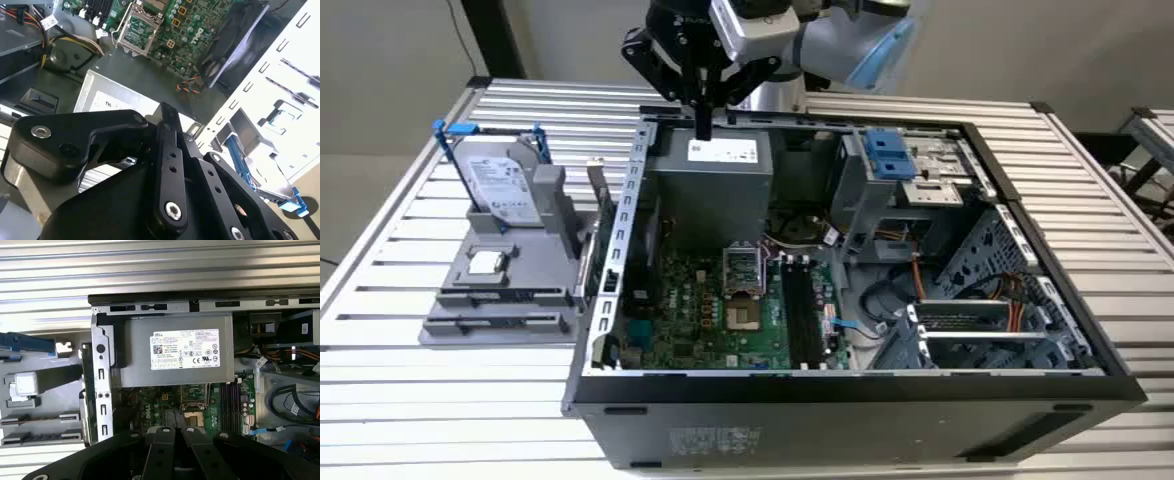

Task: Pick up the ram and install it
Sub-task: 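Reach for the ram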

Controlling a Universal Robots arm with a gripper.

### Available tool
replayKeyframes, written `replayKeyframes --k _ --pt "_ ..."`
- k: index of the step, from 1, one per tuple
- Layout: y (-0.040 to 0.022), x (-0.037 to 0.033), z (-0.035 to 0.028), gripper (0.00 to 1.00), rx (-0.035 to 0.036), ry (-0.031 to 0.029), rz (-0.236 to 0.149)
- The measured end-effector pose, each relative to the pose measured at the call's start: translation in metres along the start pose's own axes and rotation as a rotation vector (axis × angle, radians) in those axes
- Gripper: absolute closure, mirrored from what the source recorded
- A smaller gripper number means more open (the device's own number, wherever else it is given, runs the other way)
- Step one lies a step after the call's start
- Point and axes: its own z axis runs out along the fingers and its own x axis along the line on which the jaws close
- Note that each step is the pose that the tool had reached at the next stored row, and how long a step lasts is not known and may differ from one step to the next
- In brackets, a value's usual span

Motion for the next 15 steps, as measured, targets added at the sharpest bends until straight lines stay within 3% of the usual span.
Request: replayKeyframes --k 15 --pt "-0.0002 0.0021 -0.0002 1.00 0.0002 0.0001 0.000"
